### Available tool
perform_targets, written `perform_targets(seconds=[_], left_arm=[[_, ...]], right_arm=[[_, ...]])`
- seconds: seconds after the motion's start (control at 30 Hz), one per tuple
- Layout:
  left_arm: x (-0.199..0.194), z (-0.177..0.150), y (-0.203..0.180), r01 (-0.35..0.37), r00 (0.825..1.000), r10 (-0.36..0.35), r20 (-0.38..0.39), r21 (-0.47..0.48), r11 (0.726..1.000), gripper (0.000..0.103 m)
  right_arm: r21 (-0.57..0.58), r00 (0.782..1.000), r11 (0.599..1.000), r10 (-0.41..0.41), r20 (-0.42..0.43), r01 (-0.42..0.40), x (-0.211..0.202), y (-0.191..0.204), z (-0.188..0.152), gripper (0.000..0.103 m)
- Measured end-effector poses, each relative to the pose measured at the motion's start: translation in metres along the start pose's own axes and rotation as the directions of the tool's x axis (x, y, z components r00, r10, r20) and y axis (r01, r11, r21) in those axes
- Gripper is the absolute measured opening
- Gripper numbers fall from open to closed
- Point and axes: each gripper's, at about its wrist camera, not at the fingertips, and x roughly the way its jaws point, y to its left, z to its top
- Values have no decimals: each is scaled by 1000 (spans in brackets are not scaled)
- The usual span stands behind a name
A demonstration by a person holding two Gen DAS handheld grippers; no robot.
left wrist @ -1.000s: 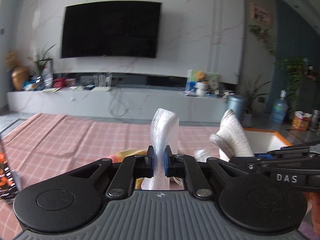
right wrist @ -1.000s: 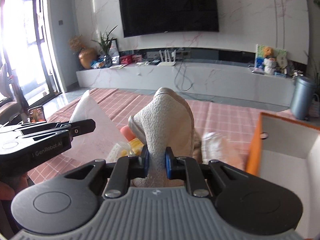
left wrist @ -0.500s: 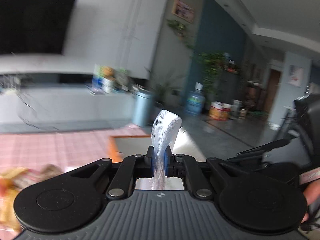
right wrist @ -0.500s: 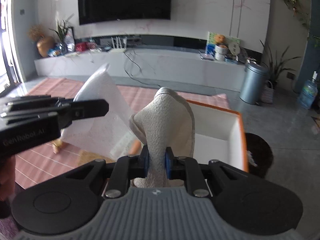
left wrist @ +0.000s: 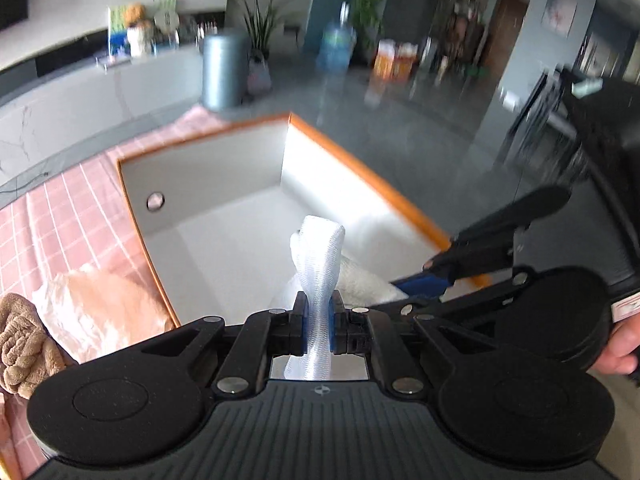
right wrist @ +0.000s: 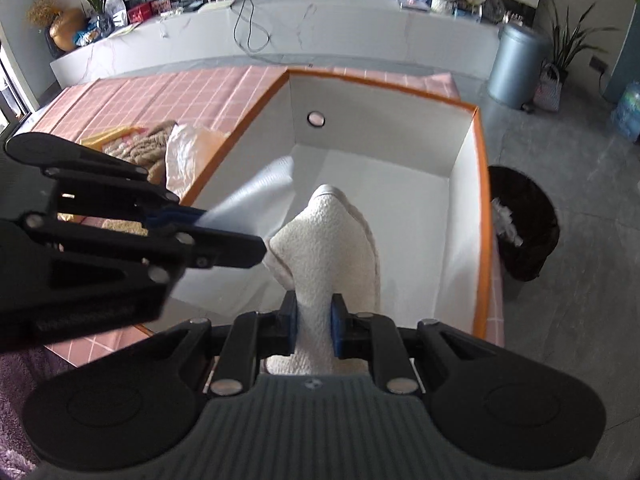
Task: Organize soft objects
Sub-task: 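Carry the clear bag and white cloth with both tools over the orange box, then open the right tool to drop the white cloth while the left tool releases the bag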
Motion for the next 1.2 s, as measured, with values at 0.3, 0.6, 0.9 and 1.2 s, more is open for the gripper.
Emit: perform_targets(seconds=[0.3, 0.6, 0.9, 1.2], left_arm=[[24, -9, -15, -76, 990, 94, -107, 158, 985, 12], [28, -13, -29, -155, 981, 179, -80, 247, 957, 31], [12, -6, -27, -196, 979, 202, -13, 185, 963, 59], [-3, 3, -15, -183, 983, 183, 16, 140, 973, 70]], right_arm=[[23, 991, 998, 64, -115, -62, 40, -8, 0, 16], [33, 987, 997, 80, -138, -76, 55, -11, 0, 29], [23, 993, 998, 65, -97, -63, 43, -8, -2, 40], [-17, 999, 1000, 13, -45, -14, 19, -1, -4, 55]])
